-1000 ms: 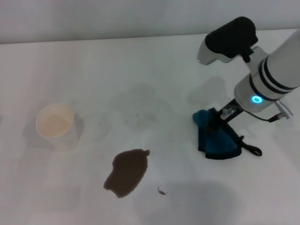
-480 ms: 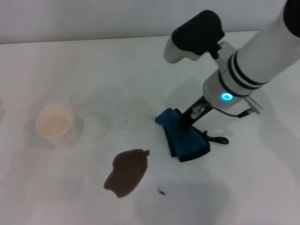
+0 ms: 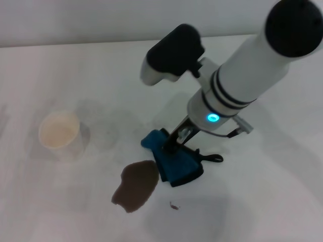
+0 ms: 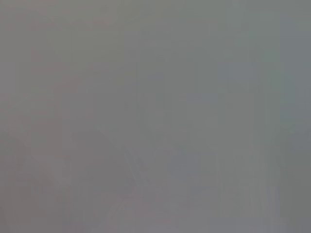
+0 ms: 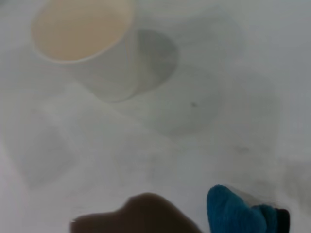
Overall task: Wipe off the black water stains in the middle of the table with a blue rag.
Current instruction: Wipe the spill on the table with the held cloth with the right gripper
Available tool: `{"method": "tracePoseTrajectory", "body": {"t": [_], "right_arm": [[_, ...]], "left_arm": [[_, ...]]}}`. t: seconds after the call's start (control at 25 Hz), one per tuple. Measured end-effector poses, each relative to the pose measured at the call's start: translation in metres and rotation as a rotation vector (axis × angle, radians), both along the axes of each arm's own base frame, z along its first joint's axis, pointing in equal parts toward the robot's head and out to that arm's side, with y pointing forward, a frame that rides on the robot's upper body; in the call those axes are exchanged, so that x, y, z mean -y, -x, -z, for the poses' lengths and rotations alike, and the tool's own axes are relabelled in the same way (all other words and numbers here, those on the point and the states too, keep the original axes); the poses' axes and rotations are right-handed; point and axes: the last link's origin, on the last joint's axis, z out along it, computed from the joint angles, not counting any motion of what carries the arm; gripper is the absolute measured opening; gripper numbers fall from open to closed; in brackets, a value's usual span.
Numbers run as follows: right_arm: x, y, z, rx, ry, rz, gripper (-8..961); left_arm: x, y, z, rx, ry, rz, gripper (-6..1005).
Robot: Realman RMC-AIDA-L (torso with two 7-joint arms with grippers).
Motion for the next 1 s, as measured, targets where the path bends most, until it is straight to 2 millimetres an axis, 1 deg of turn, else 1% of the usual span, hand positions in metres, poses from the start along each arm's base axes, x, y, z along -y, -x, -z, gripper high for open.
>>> {"method": "tracePoseTrajectory", "body": {"t": [0.24,0.4,0.52,0.76,1.0], "right_arm": [[0.016,0.013,0.021,0.020,0.060,-0.040,55],[0.030,0.017,0.032,0.035,0.102,-0.056,55],[0.039,0.023,0.036,0.019,0.134,-0.061,56],[0.058,0.045,0.045,0.017,0.174,-0.117,56],[0.063,0.063,0.047,0.003,0.177,-0.164,56]], "left_arm": [[0.007,0.004,0.000,-0.001,-0.002,-0.010,890],[0.007,0.003,0.002,0.005,0.000,-0.009,890],[0.008,0.003,0.002,0.008,0.001,-0.009,890],[0.008,0.003,0.002,0.009,0.001,-0.009,890],[0.005,0.000,0.002,0.008,0.001,0.001,891]]}}
